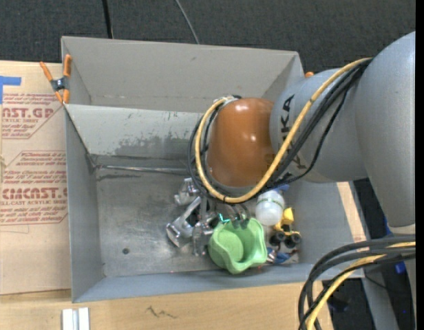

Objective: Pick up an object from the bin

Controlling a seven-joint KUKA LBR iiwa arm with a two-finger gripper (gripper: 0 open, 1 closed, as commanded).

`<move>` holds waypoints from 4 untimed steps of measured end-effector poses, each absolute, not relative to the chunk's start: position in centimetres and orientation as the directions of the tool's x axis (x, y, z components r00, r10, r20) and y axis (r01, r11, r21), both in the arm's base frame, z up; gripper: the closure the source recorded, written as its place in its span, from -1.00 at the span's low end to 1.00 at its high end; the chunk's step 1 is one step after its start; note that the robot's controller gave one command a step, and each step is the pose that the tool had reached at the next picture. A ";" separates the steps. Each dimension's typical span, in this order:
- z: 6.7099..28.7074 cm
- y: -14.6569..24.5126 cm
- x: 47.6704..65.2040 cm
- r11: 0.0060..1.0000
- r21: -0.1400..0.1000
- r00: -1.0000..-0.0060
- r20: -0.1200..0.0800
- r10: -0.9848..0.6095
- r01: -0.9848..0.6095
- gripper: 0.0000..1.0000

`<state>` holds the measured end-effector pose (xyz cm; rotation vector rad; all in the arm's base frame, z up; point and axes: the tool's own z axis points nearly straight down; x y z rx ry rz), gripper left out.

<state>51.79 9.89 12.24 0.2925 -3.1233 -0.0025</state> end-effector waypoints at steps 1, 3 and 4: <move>12.4 9.8 52.0 0.983 0.001 -0.983 -0.001 -0.184 -0.184 -1.00; 9.4 5.9 51.7 0.920 0.019 -0.918 -0.070 -0.390 -0.392 1.00; 9.6 6.1 51.7 0.922 0.014 -0.920 -0.063 -0.386 -0.388 1.00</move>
Offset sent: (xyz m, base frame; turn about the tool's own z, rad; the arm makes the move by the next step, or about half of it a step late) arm -0.0155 -0.0674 -0.0470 -0.1935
